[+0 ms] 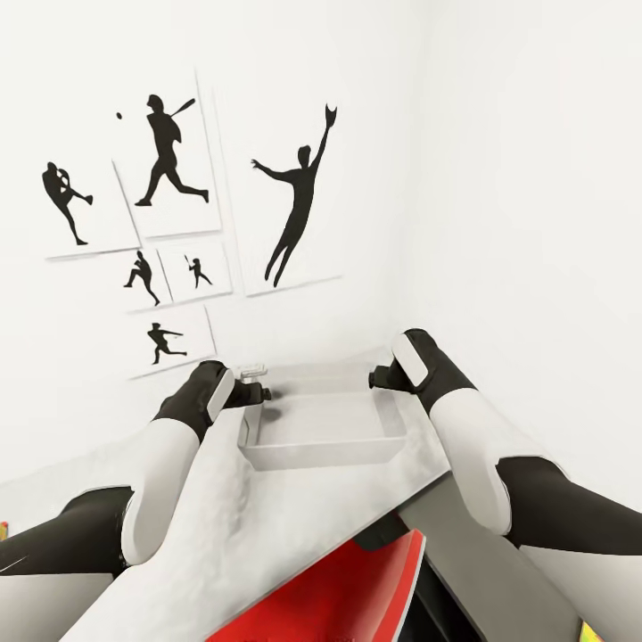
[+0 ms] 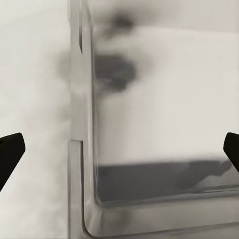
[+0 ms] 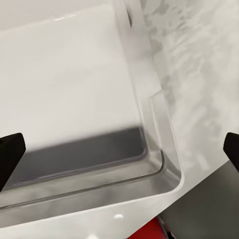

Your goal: Put all the toys in the child's room - the three board games (two on the bed and one on the table), the two jigsaw puzzles on the table, and the tennis ball on the table - inside the toy box on the table in the child's room.

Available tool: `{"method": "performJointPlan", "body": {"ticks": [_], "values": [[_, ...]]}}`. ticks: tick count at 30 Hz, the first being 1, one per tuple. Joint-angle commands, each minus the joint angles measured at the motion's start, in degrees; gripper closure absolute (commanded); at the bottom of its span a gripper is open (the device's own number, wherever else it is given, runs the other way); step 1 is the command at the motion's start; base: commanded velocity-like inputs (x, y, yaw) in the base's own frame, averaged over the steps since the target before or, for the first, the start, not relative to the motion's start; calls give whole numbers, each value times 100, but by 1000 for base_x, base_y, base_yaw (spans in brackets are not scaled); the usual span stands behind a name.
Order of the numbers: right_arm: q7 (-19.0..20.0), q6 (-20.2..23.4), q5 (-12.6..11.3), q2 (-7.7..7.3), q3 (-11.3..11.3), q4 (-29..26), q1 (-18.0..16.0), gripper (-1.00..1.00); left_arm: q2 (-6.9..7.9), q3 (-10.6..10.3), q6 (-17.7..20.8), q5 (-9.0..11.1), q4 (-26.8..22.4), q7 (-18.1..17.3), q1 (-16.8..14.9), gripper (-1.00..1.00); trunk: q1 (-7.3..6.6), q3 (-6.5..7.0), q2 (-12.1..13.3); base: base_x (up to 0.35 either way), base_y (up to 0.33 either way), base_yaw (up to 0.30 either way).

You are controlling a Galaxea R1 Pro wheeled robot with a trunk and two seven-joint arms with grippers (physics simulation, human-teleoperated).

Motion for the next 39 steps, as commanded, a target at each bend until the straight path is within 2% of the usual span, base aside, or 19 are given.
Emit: {"method": "performJointPlan", "body": {"ticks": [1, 17, 33, 39], "values": [[-49, 9, -44, 4, -18, -6, -3, -100, -7, 36, 20, 10, -7, 23, -5, -100, 3, -23, -14, 0, 0, 0], [-48, -6, -42, -4, -5, 3, -3, -100, -1, 26, -20, 10, -7, 23, -5, -100, 3, -172, -14, 0, 0, 0], [-45, -1, -42, -156, -3, 5, -3, -100, 1, 25, -20, 4, -7, 23, -5, -100, 3, -321, -14, 0, 0, 0], [-47, -5, -42, -170, -1, 11, -3, -100, 5, 25, -20, 2, -7, 19, -5, -100, 3, -377, -14, 0, 0, 0]]}}
